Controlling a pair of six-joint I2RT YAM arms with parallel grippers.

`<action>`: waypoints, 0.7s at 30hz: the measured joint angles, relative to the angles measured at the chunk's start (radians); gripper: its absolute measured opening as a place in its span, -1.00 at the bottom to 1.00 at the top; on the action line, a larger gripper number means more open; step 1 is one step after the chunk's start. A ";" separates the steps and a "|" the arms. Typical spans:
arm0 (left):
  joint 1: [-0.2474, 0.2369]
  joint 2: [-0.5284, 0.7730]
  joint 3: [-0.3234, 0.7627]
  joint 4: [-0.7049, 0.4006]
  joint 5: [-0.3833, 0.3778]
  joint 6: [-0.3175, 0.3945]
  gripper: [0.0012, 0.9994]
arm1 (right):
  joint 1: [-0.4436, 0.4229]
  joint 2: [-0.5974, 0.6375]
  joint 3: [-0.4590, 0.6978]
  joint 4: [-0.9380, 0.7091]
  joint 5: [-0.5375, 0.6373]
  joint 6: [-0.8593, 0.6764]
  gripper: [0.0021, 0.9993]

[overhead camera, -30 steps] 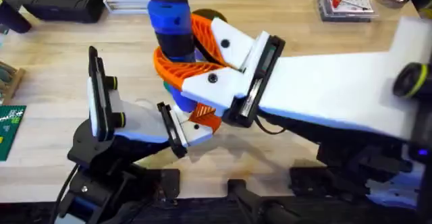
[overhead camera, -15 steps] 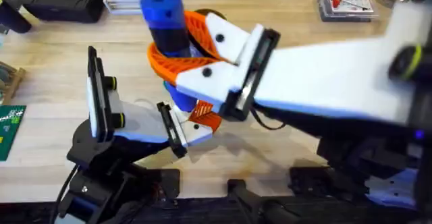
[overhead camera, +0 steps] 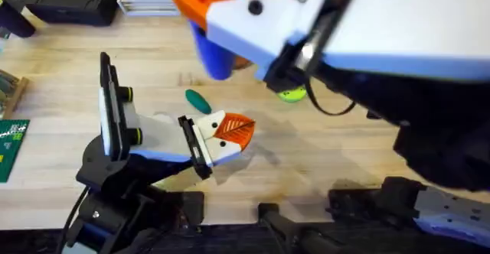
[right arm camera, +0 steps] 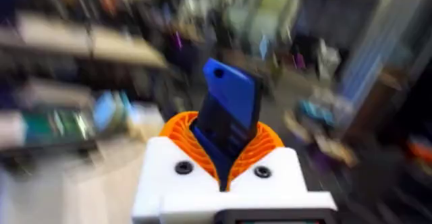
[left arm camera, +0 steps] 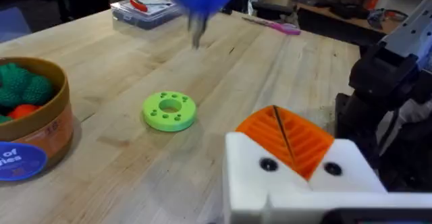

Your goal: Pick up the gripper from the table and insert it into the empty holder that is missing its gripper. Then pick up a screw, insert it into the mounting hole, and use the screwdriver to tighten it. Finally, clean up the table by picking up the vegetable and placing it into the bucket.

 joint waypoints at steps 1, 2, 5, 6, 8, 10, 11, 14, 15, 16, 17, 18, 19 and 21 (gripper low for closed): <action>0.000 0.000 0.000 0.000 0.000 0.000 -0.99 | -0.024 0.001 0.000 -0.048 0.000 -0.016 -0.95; 0.000 0.000 0.000 0.000 0.000 0.000 -0.99 | -0.058 0.001 0.000 -0.115 0.001 -0.040 -0.95; 0.000 0.000 0.000 0.000 0.000 0.000 -0.99 | -0.165 0.006 0.000 -0.306 0.027 -0.126 -0.95; 0.000 0.000 0.000 0.000 0.000 0.000 -0.99 | -0.204 0.009 0.000 -0.361 0.046 -0.163 -0.95; 0.000 0.000 0.000 0.000 0.000 0.000 -0.99 | -0.284 0.022 0.000 -0.454 0.084 -0.248 -0.95; 0.000 0.000 0.000 0.000 0.000 0.000 -0.99 | -0.366 0.043 0.000 -0.528 0.121 -0.338 -0.95; 0.000 0.000 0.000 0.000 0.000 0.000 -0.99 | -0.410 0.058 0.000 -0.562 0.140 -0.386 -0.95; 0.000 0.000 0.000 0.000 0.000 0.000 -0.99 | -0.526 0.111 0.000 -0.633 0.178 -0.518 -0.95; 0.000 0.000 0.000 0.000 0.000 0.000 -0.99 | -0.565 0.135 0.000 -0.655 0.188 -0.568 -0.95; 0.000 0.000 0.000 0.000 0.000 0.000 -0.99 | -0.598 0.159 0.000 -0.668 0.196 -0.608 -0.95; 0.000 0.000 0.000 0.000 0.000 0.000 -0.99 | -0.626 0.184 0.000 -0.675 0.201 -0.645 -0.95; 0.000 0.000 0.000 0.000 0.000 0.000 -0.99 | -0.651 0.209 0.000 -0.677 0.205 -0.678 -0.95; 0.000 0.000 0.000 0.000 0.000 0.000 -0.99 | -0.672 0.232 0.000 -0.677 0.207 -0.706 -0.95; 0.000 0.000 0.000 0.000 0.000 0.000 -0.99 | -0.708 0.278 0.000 -0.677 0.208 -0.763 -0.95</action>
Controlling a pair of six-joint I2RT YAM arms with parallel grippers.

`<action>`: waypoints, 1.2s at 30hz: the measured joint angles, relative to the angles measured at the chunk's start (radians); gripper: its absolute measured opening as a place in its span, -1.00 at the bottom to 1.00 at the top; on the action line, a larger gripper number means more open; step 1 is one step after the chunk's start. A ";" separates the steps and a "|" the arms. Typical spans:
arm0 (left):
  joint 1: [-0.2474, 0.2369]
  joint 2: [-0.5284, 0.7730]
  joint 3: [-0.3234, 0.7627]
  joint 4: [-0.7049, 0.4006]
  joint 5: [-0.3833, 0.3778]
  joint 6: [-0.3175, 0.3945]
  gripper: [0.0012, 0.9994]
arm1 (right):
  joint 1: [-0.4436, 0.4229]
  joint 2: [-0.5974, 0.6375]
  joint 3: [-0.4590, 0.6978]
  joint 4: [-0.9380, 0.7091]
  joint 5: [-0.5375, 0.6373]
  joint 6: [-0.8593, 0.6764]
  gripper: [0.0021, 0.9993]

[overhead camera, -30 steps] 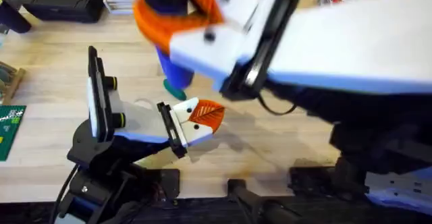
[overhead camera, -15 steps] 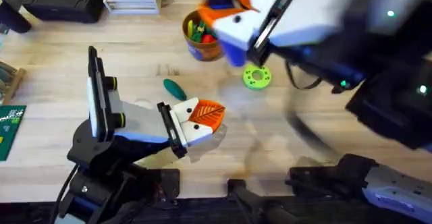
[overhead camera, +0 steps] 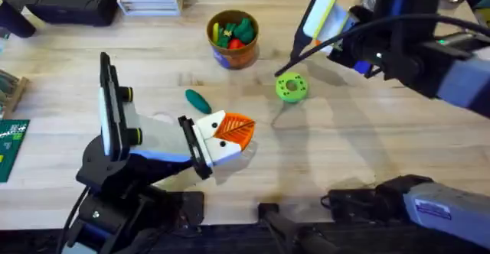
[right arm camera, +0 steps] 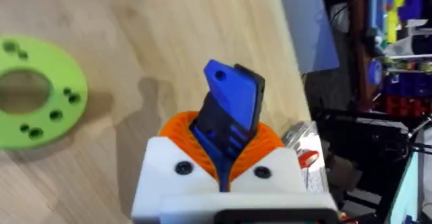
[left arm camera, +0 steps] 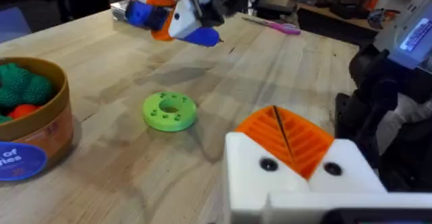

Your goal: Pick up the gripper from the table and insert it into the empty holder that is missing its gripper. Then pick up a screw, insert it into the mounting hole, and use the screwdriver to tighten it. Finally, clean up the table by picking up the vegetable and placing it into the bucket.

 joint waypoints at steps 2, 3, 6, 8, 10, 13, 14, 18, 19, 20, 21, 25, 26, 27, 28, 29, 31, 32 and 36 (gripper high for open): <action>0.000 0.000 0.000 0.000 0.000 0.000 -0.99 | -0.028 0.045 0.000 0.000 0.000 -0.052 -0.95; 0.000 0.000 0.000 0.000 0.000 0.000 -0.99 | -0.040 0.070 0.000 -0.001 0.000 -0.079 -0.95; 0.000 0.000 0.000 0.000 0.000 0.000 -0.99 | -0.057 0.134 0.000 -0.013 0.004 -0.144 -0.95; 0.000 0.000 0.000 0.000 0.000 0.000 -0.99 | -0.058 0.180 0.000 -0.022 0.005 -0.174 -0.95; 0.000 0.000 0.000 0.000 0.000 0.000 -0.99 | -0.058 0.221 0.000 -0.023 0.004 -0.194 -0.95; 0.000 0.000 0.000 0.000 0.000 0.000 -0.99 | -0.058 0.267 0.000 -0.022 0.004 -0.211 -0.95; 0.000 0.000 0.000 0.000 0.000 0.000 -0.99 | -0.058 0.276 0.000 -0.021 0.005 -0.214 -0.95; 0.000 0.000 0.000 0.000 0.000 0.000 -0.99 | -0.058 0.294 0.000 -0.020 0.008 -0.229 -0.73; 0.000 0.000 0.000 0.000 0.000 0.000 -0.99 | -0.058 0.296 0.001 -0.017 0.008 -0.234 -0.68; 0.000 0.000 0.000 0.000 0.000 0.000 -0.99 | -0.058 0.296 0.003 -0.015 0.008 -0.235 -0.63; 0.000 0.000 0.000 0.000 0.000 0.000 -0.99 | -0.058 0.295 0.004 -0.013 0.009 -0.235 -0.53; 0.000 0.000 0.000 0.000 0.000 0.000 -0.99 | -0.058 0.296 0.014 -0.007 0.014 -0.237 -0.08; 0.000 0.000 0.000 0.000 0.000 0.000 -0.99 | -0.058 0.296 0.015 -0.008 0.014 -0.238 -0.06; 0.000 0.000 0.000 0.000 0.000 0.000 -0.99 | -0.057 0.296 0.015 -0.008 0.014 -0.238 0.01; 0.000 0.000 0.000 0.000 0.000 0.000 -0.99 | -0.057 0.295 0.015 -0.006 0.014 -0.235 0.19; 0.000 0.000 0.000 0.000 0.000 0.000 -0.99 | -0.057 0.295 0.018 0.001 0.015 -0.236 0.35; 0.000 0.000 0.000 0.000 0.000 0.000 -0.99 | -0.057 0.295 0.028 0.004 0.018 -0.231 0.70; 0.000 0.000 0.000 0.000 0.000 0.000 -0.99 | -0.056 0.295 0.032 0.008 0.020 -0.230 0.91; 0.000 0.000 0.000 0.000 0.000 0.000 -0.99 | -0.045 0.294 0.037 0.004 0.032 -0.186 0.98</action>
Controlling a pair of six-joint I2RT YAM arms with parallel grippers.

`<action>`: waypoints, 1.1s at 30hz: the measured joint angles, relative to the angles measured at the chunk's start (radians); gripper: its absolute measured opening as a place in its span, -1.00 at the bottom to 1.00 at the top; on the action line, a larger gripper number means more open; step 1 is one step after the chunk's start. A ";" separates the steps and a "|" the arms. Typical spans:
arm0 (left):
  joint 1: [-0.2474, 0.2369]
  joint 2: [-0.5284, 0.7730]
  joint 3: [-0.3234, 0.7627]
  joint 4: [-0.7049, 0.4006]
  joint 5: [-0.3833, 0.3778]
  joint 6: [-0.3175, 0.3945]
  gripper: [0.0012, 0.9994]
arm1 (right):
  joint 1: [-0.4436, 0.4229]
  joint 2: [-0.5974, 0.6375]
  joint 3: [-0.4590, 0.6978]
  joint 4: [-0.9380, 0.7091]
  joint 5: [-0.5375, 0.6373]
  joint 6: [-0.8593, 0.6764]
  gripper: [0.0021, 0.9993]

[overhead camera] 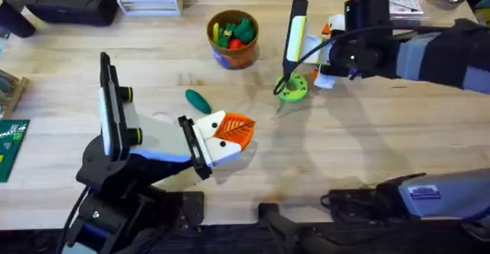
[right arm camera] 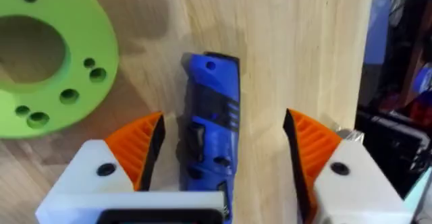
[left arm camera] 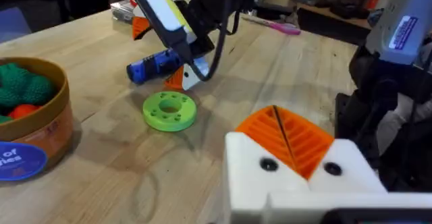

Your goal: Pick up the gripper from the table and insert it into the empty holder that is missing its gripper. Then pick up a screw, insert it into the mounting hole, and use the screwdriver to tighten it. Finally, clean up the table by picking up the vegetable and placing it into the bucket.

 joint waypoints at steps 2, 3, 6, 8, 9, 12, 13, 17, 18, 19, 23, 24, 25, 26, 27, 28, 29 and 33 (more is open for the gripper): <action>0.000 0.000 0.000 0.000 0.000 0.000 -0.99 | 0.010 -0.003 0.000 -0.006 0.021 0.044 0.98; 0.000 0.000 0.000 0.000 0.000 0.000 -0.99 | 0.015 -0.007 0.000 -0.012 0.037 0.070 0.99; 0.000 0.000 0.000 0.000 0.000 0.000 -0.99 | 0.029 -0.037 -0.002 -0.037 0.091 0.150 0.98; 0.000 0.000 0.000 0.000 0.000 0.000 -0.99 | 0.039 -0.080 -0.002 -0.077 0.114 0.205 0.99; 0.000 0.000 0.000 0.000 0.000 0.000 -0.99 | 0.045 -0.113 -0.002 -0.109 0.122 0.242 0.99; 0.000 0.000 0.000 0.000 0.000 0.000 -0.99 | 0.068 -0.208 0.010 -0.227 0.137 0.361 0.99; 0.000 0.000 0.000 0.000 0.000 0.000 -0.99 | 0.080 -0.241 0.020 -0.279 0.139 0.407 0.99; 0.000 0.000 0.000 0.000 0.000 0.000 -0.99 | 0.144 -0.360 0.077 -0.507 0.103 0.584 0.99; 0.000 0.000 0.000 0.000 0.000 0.000 -0.99 | 0.165 -0.388 0.094 -0.566 0.080 0.632 0.99; 0.000 0.000 0.000 0.000 0.000 0.000 -0.99 | 0.189 -0.414 0.111 -0.623 0.055 0.681 0.99; 0.000 0.000 0.000 0.000 0.000 0.000 -0.99 | 0.277 -0.502 0.162 -0.788 -0.056 0.879 0.99; 0.000 0.000 0.000 0.000 0.000 0.000 -0.99 | 0.296 -0.521 0.167 -0.812 -0.081 0.930 0.99; 0.000 0.000 0.000 0.000 0.000 0.000 -0.98 | 0.312 -0.538 0.169 -0.829 -0.105 0.976 0.99; 0.000 0.000 0.000 0.000 0.000 0.001 -0.83 | 0.327 -0.553 0.170 -0.841 -0.128 1.019 0.99; 0.000 0.000 0.000 0.000 0.000 0.001 -0.49 | 0.341 -0.568 0.170 -0.849 -0.151 1.061 0.99; 0.000 0.000 0.000 0.000 0.000 0.001 -0.17 | 0.353 -0.580 0.170 -0.854 -0.172 1.102 0.99; 0.000 0.000 0.000 0.000 0.000 0.001 0.13 | 0.363 -0.590 0.170 -0.855 -0.190 1.139 0.99; 0.000 0.000 0.000 0.000 0.000 -0.003 0.96 | 0.385 -0.611 0.170 -0.856 -0.233 1.264 0.99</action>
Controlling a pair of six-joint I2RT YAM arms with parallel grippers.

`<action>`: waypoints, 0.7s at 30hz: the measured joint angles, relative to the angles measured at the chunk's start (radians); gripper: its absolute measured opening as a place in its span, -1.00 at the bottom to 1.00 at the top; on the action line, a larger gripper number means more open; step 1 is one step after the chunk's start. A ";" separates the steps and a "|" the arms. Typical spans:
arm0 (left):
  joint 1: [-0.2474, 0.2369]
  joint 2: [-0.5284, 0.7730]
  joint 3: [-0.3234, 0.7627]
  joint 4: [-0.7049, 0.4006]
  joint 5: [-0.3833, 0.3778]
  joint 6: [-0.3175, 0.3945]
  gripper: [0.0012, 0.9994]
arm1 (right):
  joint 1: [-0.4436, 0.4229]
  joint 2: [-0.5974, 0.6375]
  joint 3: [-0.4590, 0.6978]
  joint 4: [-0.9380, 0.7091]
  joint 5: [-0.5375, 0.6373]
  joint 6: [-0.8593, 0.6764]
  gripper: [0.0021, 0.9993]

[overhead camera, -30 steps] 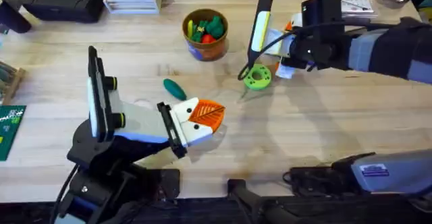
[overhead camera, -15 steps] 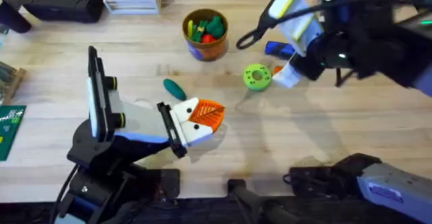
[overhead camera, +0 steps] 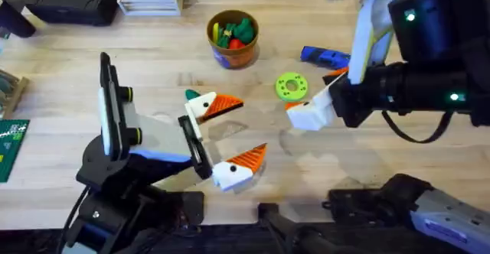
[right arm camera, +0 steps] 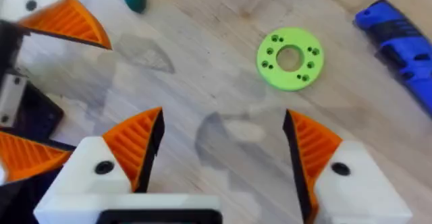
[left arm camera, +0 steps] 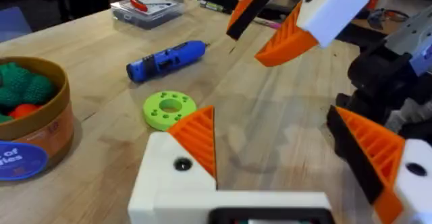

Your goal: Pick up the gripper from the table and insert it into the empty holder that is missing its gripper. Then pick up a screw, insert it into the mounting hole, and use the screwdriver to tighten it. Finally, clean up the table by picking up the vegetable and placing it into the bucket.

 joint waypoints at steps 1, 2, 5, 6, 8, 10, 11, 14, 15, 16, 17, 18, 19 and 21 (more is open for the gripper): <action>0.000 0.000 0.000 0.000 -0.001 0.000 0.97 | 0.001 -0.001 0.000 0.000 -0.005 0.026 0.99; 0.000 0.000 0.000 0.002 -0.004 0.000 0.97 | 0.001 -0.002 0.000 -0.001 -0.010 0.046 0.99; 0.000 0.000 -0.001 0.015 -0.023 0.000 0.97 | 0.001 -0.002 0.000 -0.001 -0.018 0.094 0.99; 0.000 0.000 -0.002 0.026 -0.030 0.000 0.97 | 0.001 -0.002 0.000 -0.001 -0.019 0.105 0.99; 0.000 0.000 -0.001 0.033 -0.055 -0.005 0.97 | 0.001 -0.001 0.000 -0.001 -0.022 0.119 0.99; 0.000 0.000 0.010 -0.008 -0.098 -0.022 0.97 | 0.001 -0.001 0.000 0.001 -0.022 0.129 0.99; 0.000 0.001 0.027 -0.044 -0.127 -0.028 0.97 | 0.001 -0.002 0.000 0.005 -0.022 0.132 0.99; 0.000 0.020 0.117 -0.170 -0.230 -0.041 0.97 | 0.001 -0.002 0.000 0.013 -0.022 0.139 0.99; 0.000 0.041 0.162 -0.216 -0.276 -0.045 0.97 | 0.001 -0.002 0.000 0.013 -0.022 0.139 0.99; 0.000 0.070 0.215 -0.260 -0.329 -0.047 0.97 | 0.001 -0.002 0.000 0.013 -0.022 0.140 0.99; 0.000 0.100 0.258 -0.295 -0.374 -0.048 0.97 | 0.001 -0.001 0.000 0.013 -0.022 0.140 0.99; 0.000 0.135 0.303 -0.331 -0.424 -0.049 0.97 | 0.001 -0.001 0.000 0.013 -0.021 0.140 0.99; 0.000 0.177 0.348 -0.362 -0.476 -0.050 0.97 | 0.001 -0.001 0.000 0.013 -0.021 0.140 0.99; 0.000 0.270 0.429 -0.430 -0.575 -0.053 0.97 | 0.001 -0.002 0.000 0.013 -0.021 0.140 0.99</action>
